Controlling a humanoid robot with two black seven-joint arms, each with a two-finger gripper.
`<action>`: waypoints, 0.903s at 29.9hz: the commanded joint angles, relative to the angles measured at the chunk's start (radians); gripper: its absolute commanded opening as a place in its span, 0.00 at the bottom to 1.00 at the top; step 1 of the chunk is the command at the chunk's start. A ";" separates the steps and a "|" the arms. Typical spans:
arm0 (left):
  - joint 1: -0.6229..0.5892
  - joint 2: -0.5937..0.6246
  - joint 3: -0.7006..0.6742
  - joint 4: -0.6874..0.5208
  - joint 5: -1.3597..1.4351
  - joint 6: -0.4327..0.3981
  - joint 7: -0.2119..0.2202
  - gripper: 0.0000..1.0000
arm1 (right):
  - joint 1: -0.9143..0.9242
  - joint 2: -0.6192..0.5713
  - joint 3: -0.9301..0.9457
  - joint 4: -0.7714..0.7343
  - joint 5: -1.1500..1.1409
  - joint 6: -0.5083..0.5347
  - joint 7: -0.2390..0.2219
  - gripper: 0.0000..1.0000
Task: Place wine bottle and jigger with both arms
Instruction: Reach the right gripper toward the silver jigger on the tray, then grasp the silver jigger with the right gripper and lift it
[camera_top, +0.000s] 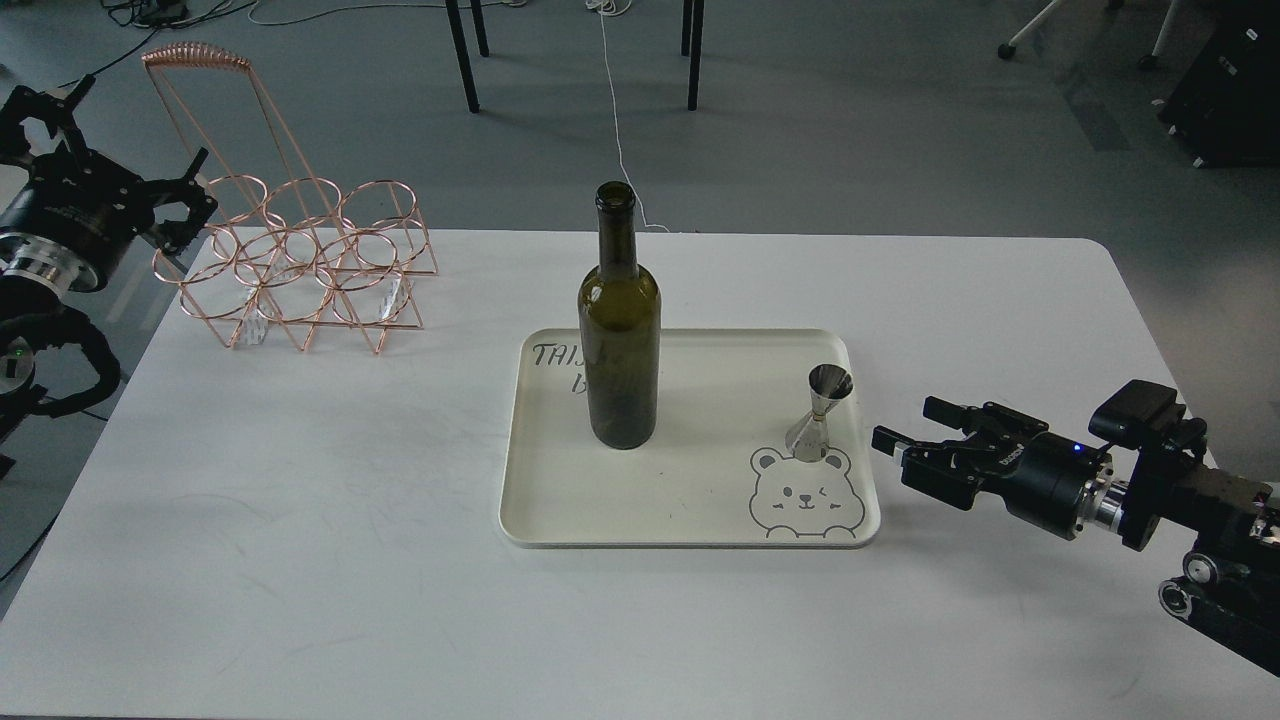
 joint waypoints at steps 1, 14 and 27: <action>0.002 0.000 0.002 0.001 0.001 0.000 -0.002 0.98 | 0.070 0.058 -0.078 -0.072 -0.001 -0.034 0.000 0.82; 0.004 -0.002 0.002 0.003 0.001 0.000 -0.002 0.98 | 0.176 0.184 -0.182 -0.173 -0.011 -0.033 0.000 0.61; 0.005 0.000 0.002 0.004 0.001 0.000 -0.017 0.98 | 0.176 0.234 -0.190 -0.204 -0.011 -0.033 0.000 0.51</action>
